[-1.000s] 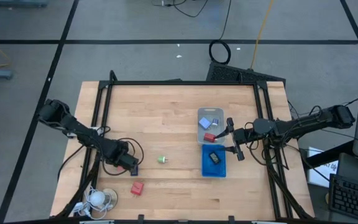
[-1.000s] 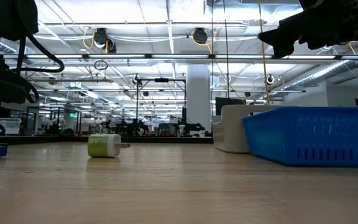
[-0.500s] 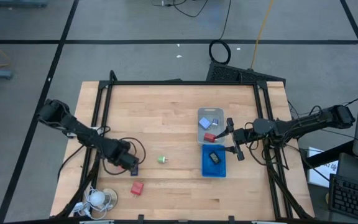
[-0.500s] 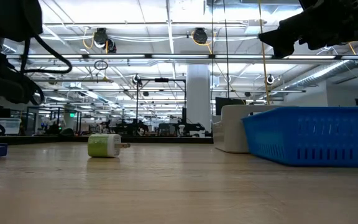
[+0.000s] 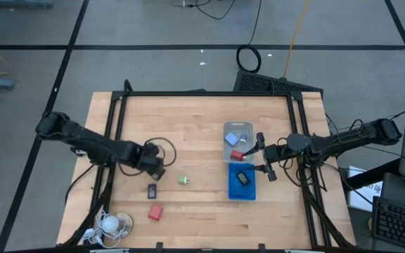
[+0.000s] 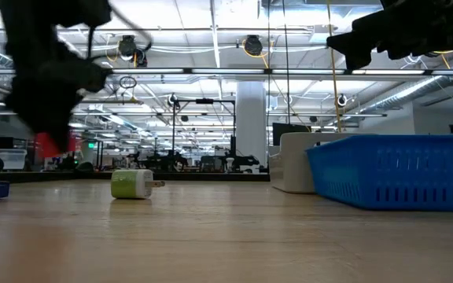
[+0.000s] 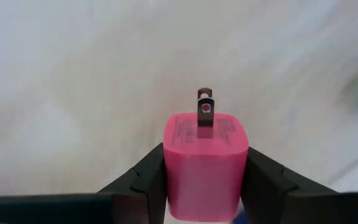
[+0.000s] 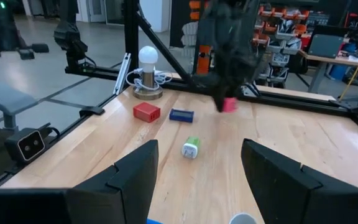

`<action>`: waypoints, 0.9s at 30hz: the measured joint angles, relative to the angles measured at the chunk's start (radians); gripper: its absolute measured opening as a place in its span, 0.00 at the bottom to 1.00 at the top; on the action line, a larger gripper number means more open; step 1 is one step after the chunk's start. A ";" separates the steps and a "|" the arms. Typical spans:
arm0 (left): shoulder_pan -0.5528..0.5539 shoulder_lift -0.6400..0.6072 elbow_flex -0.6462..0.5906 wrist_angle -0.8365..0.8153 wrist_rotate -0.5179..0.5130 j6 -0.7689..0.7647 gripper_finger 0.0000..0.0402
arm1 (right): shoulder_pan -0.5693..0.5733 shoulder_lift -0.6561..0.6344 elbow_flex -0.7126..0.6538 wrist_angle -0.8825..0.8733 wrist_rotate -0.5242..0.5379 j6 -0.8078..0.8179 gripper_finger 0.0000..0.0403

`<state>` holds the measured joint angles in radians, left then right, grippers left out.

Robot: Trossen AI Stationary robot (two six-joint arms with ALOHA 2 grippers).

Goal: Pick & Place Office items
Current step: Put the pink charger adapter into the gray bin

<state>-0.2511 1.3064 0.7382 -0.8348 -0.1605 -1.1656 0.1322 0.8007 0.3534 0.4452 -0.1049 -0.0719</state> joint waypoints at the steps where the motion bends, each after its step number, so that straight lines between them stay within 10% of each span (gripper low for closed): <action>1: 0.013 -0.007 0.011 0.033 -0.058 0.055 0.38 | 0.000 0.002 0.000 -0.001 0.003 -0.002 0.55; 7: 0.107 -0.018 0.021 0.389 -0.348 0.460 0.40 | -0.002 0.063 0.000 0.095 0.053 -0.001 0.55; 13: 0.251 -0.015 0.021 0.684 -0.402 0.799 0.38 | -0.008 0.153 0.000 0.259 0.206 -0.059 0.55; 27: 0.535 -0.015 -0.112 1.326 0.169 1.022 0.39 | -0.160 0.425 0.016 0.569 0.263 -0.059 0.55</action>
<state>0.2837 1.2911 0.6261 0.4914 0.0086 -0.1440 -0.0279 1.2260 0.3690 1.0140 0.1581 -0.1313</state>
